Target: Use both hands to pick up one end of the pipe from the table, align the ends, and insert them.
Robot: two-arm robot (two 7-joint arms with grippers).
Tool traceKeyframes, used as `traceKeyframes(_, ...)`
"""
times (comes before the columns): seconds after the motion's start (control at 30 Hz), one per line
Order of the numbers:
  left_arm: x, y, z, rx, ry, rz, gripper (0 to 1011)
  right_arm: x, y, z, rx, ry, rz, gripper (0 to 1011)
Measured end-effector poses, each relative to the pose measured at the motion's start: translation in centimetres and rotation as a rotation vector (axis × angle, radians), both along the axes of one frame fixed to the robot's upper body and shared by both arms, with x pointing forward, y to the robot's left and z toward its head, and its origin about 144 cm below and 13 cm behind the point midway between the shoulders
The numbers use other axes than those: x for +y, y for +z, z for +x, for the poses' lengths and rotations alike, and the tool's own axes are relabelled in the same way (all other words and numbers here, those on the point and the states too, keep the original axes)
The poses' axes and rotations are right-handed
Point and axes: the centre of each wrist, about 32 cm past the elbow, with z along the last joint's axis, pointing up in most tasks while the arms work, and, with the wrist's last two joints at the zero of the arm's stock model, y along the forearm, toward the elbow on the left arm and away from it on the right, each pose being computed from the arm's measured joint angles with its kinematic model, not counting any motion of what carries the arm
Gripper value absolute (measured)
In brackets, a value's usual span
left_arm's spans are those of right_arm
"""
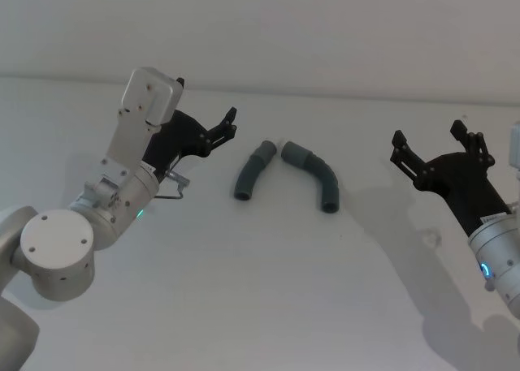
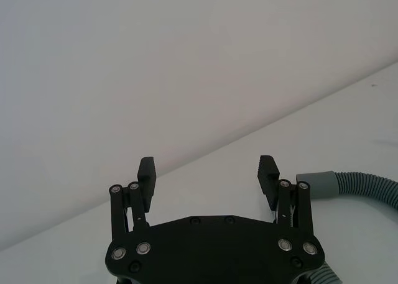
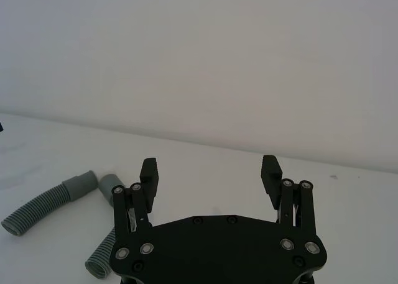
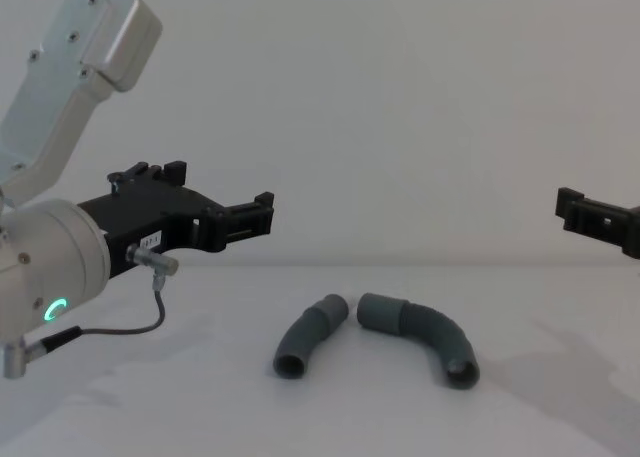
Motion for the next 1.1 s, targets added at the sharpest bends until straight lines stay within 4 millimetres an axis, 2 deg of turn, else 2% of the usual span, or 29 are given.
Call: traceKeyframes(1.1, 0.00, 0.00, 0.00, 0.000, 0.000, 0.000, 1002, 0.00, 0.00, 0.00, 0.000, 0.000, 0.000, 1010)
